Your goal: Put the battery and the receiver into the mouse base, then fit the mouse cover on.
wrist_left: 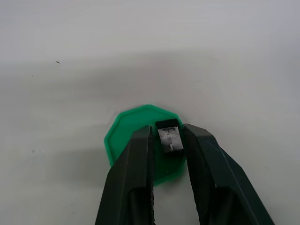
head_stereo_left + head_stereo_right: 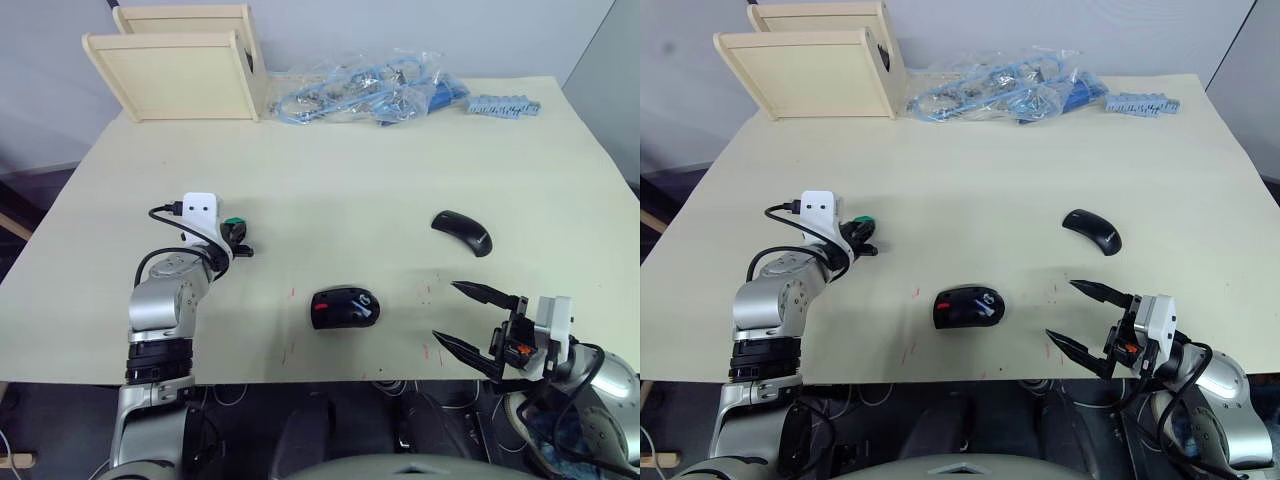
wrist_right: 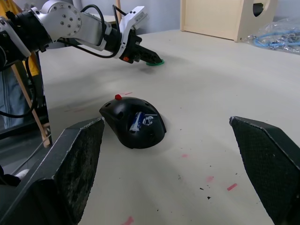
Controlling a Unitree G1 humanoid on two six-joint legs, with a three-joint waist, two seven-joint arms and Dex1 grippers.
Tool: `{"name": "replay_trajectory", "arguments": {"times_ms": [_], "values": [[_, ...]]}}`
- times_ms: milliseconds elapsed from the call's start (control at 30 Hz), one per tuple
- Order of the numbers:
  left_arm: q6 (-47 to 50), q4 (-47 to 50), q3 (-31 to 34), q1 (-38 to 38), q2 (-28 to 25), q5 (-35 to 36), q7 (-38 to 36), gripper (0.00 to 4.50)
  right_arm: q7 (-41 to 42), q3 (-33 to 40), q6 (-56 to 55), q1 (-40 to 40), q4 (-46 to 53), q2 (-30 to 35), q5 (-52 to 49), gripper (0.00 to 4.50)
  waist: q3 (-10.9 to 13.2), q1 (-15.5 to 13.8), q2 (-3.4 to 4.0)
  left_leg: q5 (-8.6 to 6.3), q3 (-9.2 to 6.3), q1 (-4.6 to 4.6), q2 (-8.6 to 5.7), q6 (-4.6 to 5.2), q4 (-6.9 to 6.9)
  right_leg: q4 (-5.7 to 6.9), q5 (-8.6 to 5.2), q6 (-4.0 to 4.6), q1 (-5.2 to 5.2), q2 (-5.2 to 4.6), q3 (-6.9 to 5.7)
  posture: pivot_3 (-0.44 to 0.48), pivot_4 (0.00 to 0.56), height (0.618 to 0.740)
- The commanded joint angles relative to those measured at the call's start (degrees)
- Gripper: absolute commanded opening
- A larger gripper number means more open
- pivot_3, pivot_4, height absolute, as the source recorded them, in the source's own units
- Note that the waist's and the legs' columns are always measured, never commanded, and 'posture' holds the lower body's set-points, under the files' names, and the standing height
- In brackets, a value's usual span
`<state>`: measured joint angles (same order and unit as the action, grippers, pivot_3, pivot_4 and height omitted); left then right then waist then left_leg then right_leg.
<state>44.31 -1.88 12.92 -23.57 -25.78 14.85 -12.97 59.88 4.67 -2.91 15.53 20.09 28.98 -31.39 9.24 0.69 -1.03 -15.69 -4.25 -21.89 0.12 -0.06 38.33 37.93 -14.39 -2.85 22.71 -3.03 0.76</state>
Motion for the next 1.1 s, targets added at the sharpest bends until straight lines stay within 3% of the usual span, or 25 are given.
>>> {"name": "replay_trajectory", "arguments": {"times_ms": [33,1100], "values": [[-1.02,1.15,0.73,-0.92,-0.22,0.11,-0.25,1.13,0.36,0.13,-1.3,0.36,1.04,-0.02,-0.2,4.5,0.0,0.0,0.0,0.0,0.0,0.0,0.0,0.0,0.0,0.0,0.0,0.0,0.0,0.0,0.01,0.0,0.15,0.74],[2.79,1.97,2.26,-0.2,0.9,1.49,1.91,1.13,0.5,-0.03,-1.07,-0.51,0.62,-0.02,0.04,4.5,-0.01,0.02,0.02,0.0,0.07,0.06,0.0,0.0,-0.01,0.02,0.0,0.0,0.0,0.01,0.09,0.0,0.15,0.74]]}}
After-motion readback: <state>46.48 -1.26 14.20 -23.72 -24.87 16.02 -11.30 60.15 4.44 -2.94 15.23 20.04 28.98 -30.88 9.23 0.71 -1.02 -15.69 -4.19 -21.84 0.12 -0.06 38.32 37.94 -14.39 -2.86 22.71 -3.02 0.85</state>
